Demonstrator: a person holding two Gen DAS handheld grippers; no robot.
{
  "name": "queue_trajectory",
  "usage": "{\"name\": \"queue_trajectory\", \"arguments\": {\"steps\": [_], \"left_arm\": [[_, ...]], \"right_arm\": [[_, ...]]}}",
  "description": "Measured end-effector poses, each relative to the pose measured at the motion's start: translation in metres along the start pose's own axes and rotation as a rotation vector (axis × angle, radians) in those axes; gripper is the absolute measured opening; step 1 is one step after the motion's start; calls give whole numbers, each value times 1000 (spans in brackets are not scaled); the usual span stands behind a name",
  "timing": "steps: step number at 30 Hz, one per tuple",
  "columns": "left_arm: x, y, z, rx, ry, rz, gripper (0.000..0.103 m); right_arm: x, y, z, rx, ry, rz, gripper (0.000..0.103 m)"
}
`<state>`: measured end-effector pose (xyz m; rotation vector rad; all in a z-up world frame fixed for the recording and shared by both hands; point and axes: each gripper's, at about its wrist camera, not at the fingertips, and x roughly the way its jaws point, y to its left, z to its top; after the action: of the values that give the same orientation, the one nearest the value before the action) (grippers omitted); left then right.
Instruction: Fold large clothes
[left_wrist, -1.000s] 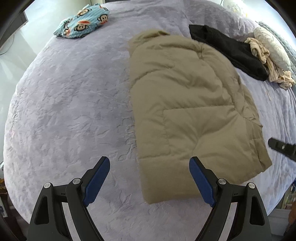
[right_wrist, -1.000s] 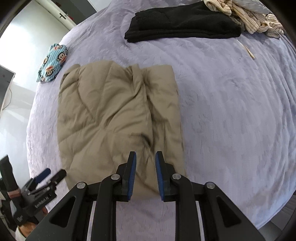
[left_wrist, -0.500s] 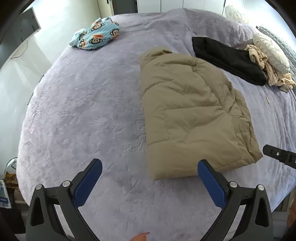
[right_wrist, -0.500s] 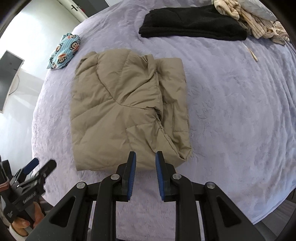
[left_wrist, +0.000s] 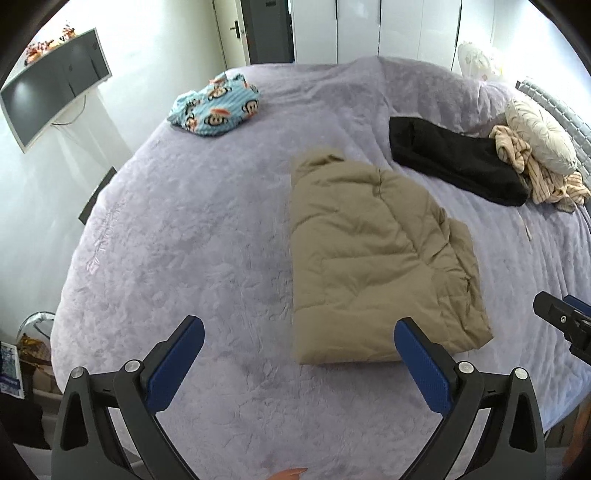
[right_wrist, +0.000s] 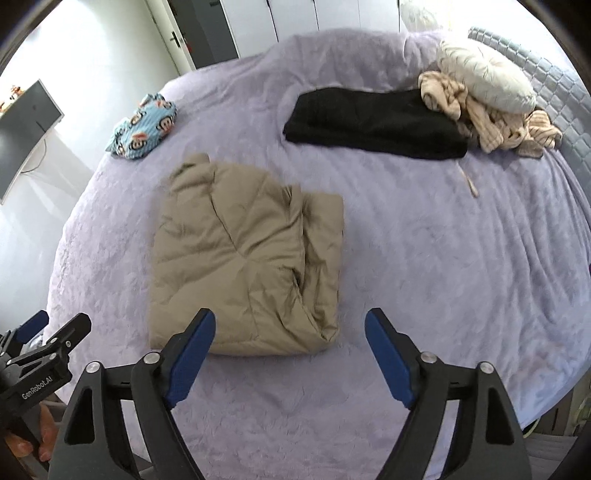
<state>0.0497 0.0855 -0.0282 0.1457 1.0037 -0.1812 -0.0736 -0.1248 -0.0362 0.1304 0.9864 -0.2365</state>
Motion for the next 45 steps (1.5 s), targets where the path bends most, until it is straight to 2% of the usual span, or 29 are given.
{"name": "queue_trajectory", "arguments": {"steps": [4,6,45], "left_arm": [[-10,-2,2,-4,-19,8,103],[-12,-2,2,-11,-25,12,103],[-17,-2,4,-27,-33,12,103]], "right_arm": [[-9,0,2,-11,-27,-15,89],[-12,0,1,-14,-45,-23,103],[-14,5,2,-28,-49,-31,103]]}}
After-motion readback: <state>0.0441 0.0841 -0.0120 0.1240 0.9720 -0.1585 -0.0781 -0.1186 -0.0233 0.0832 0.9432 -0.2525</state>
